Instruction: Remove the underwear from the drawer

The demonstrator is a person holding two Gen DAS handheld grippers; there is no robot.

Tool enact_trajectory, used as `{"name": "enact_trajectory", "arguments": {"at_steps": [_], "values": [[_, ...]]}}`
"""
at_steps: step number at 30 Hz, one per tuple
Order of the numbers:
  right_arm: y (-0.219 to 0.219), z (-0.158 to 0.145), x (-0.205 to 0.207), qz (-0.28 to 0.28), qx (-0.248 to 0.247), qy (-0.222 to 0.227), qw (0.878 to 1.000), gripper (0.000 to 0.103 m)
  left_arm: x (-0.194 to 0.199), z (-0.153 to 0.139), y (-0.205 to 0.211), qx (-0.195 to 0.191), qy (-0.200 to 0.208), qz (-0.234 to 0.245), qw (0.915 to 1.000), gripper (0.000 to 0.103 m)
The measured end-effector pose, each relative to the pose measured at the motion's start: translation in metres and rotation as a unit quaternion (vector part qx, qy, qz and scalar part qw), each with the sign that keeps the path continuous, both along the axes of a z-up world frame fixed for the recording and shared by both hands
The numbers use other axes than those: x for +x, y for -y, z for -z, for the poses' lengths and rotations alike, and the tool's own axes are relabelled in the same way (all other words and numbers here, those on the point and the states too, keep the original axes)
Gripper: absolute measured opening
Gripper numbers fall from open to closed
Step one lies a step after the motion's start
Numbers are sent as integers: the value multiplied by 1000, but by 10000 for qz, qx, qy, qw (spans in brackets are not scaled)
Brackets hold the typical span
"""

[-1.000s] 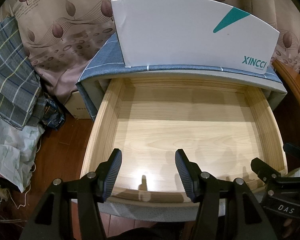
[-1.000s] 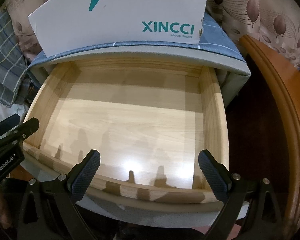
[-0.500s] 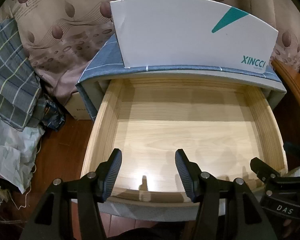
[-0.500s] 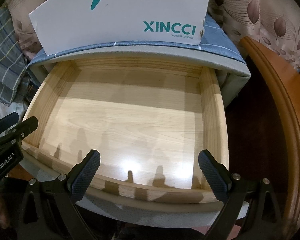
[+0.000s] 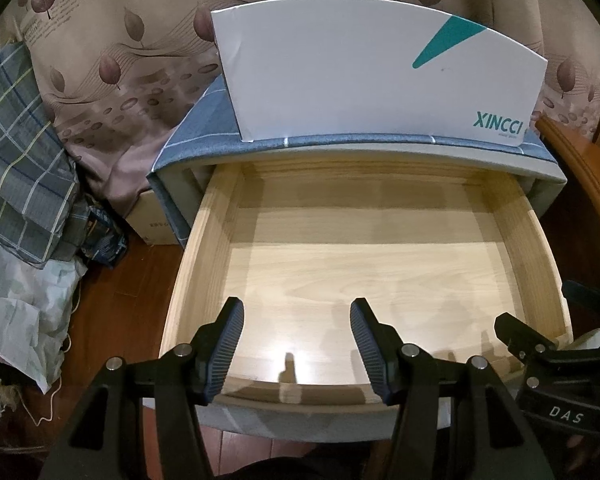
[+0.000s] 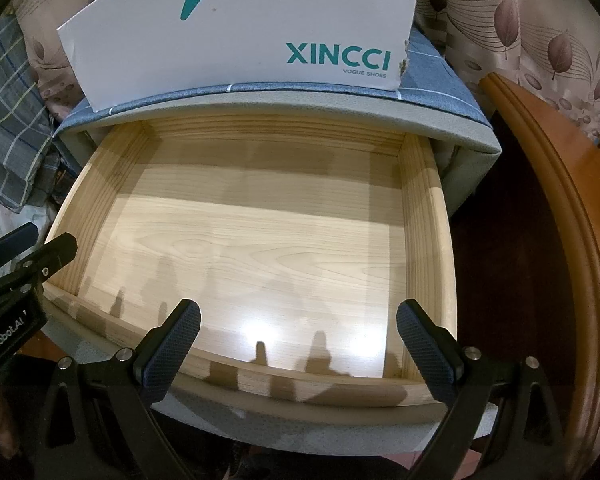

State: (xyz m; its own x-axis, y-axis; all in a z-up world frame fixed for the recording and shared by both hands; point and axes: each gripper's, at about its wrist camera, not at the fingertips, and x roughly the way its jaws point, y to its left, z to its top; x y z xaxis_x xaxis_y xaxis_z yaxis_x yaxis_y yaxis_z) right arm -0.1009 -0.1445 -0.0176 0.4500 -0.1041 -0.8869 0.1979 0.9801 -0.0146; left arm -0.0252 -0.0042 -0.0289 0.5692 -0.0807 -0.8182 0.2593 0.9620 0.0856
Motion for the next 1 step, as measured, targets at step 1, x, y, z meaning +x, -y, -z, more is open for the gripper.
{"name": "enact_trajectory", "arguments": {"at_steps": [1], "values": [[0,0,0,0,2,-1,10000,97,0,0,0,2,-1,0,10000,57]]}}
